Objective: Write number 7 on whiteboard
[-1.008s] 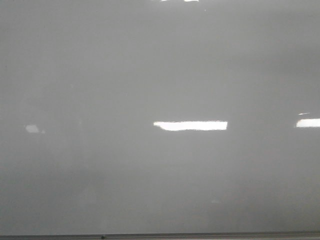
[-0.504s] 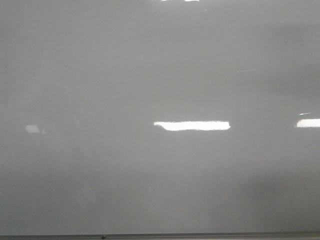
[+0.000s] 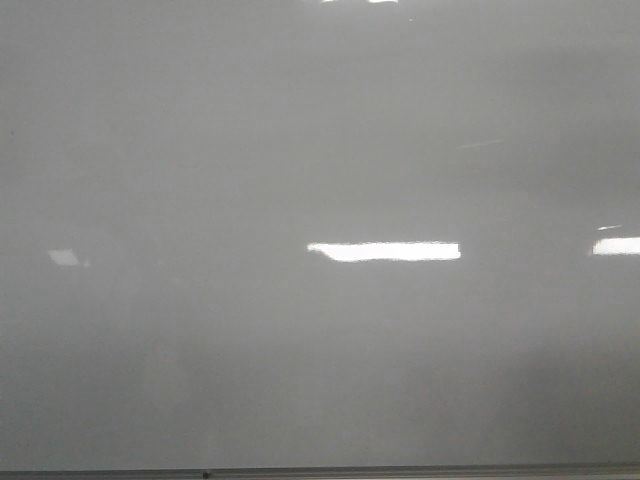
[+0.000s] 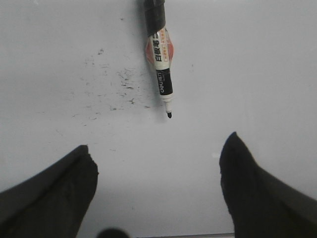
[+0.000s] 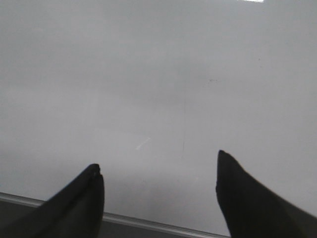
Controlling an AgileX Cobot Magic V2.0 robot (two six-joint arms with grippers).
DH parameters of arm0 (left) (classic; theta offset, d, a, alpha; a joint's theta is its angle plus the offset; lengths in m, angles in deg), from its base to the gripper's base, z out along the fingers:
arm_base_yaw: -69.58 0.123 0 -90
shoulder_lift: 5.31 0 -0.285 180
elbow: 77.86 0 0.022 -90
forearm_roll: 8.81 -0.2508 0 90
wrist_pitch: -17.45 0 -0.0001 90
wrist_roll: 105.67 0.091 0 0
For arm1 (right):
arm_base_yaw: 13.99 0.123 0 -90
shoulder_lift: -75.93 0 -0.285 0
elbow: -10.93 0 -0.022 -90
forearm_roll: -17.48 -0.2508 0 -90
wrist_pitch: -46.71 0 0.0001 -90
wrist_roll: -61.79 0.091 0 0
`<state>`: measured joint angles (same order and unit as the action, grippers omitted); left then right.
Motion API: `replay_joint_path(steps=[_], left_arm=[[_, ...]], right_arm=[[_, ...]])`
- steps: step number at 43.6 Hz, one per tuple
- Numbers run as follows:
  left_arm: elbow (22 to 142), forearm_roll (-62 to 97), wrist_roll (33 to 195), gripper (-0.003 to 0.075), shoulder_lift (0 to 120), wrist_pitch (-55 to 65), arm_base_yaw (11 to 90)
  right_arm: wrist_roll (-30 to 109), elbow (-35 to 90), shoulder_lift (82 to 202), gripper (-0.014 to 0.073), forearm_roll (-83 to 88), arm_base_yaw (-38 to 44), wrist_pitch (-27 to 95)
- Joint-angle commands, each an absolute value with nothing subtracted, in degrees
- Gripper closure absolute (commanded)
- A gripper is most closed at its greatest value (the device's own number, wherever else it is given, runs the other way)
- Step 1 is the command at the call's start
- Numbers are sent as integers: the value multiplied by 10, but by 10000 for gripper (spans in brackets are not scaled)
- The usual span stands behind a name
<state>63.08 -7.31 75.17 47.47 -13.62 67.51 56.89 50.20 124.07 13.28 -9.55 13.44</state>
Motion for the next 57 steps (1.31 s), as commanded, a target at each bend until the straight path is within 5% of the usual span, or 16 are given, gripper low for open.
replay_joint_path(steps=[1, 40, 57], left_arm=[[671, -58, 749, 207, 513, -87, 674], [729, -36, 749, 212, 779, 92, 674], [729, -37, 749, 409, 815, 128, 674]], right_arm=[[562, 486, 1242, 83, 130, -94, 174], [562, 486, 1242, 83, 130, -94, 174], [562, 486, 1242, 83, 130, -94, 174]])
